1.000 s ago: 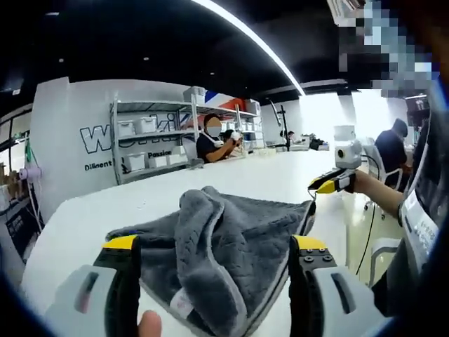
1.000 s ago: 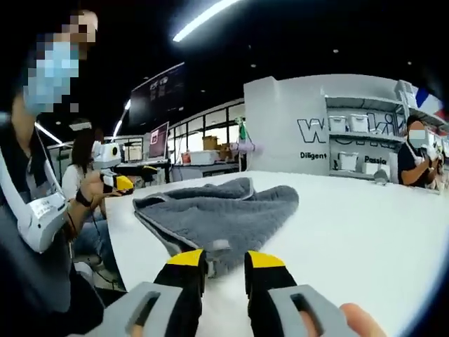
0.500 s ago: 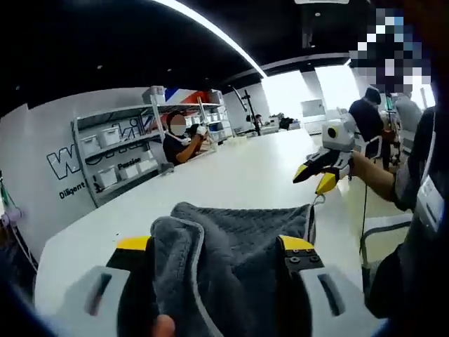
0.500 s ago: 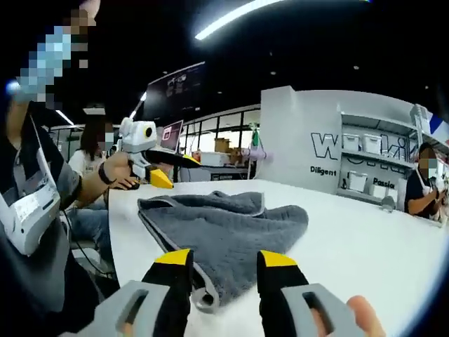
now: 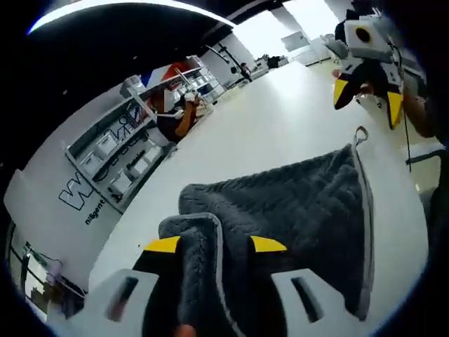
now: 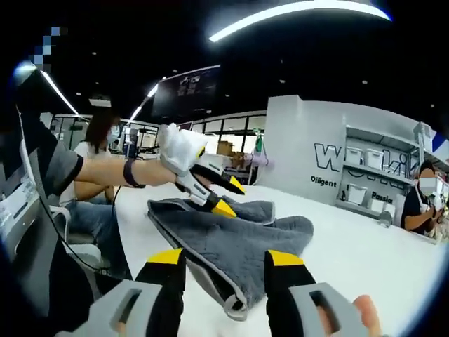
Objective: Fold the towel on the table until its edges align and the towel forms a compact rectangular stack.
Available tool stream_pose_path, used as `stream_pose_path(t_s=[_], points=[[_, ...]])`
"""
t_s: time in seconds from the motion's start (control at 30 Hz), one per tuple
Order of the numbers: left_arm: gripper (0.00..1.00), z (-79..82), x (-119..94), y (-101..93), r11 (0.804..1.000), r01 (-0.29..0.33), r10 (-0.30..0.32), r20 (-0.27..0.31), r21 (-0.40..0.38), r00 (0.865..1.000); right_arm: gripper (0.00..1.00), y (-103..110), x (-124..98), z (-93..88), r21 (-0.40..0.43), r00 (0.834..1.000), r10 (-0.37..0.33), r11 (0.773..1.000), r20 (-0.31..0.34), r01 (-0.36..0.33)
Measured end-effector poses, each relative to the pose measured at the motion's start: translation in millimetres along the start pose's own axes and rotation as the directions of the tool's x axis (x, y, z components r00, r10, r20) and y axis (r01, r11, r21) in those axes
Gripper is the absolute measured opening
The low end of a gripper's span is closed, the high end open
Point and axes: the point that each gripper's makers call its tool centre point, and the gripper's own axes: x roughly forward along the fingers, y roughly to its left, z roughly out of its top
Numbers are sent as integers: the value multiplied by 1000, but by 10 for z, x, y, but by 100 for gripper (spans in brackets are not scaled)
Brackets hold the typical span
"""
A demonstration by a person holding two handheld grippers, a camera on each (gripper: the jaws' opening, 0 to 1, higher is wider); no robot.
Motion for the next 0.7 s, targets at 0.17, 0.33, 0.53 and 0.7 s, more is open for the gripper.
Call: stream_pose_path(t_s=[0.17, 0.33, 0.53, 0.7], points=[[32, -65, 92, 10, 989, -24, 37, -86, 147, 996, 50, 47, -66, 68, -1, 1000, -12, 1000, 20, 12], [29, -163, 276, -76, 983, 17, 10, -146, 184, 989, 50, 29, -122, 21, -12, 1000, -18, 1000, 16, 18], [26, -302, 431, -153, 990, 62, -36, -194, 125, 980, 50, -37, 10, -98, 7, 1000, 9, 1000, 9, -9], [27, -172, 375, 50, 999, 36, -37, -130, -10, 991, 50, -113, 49, -131, 11, 999, 29, 1000, 18, -29]])
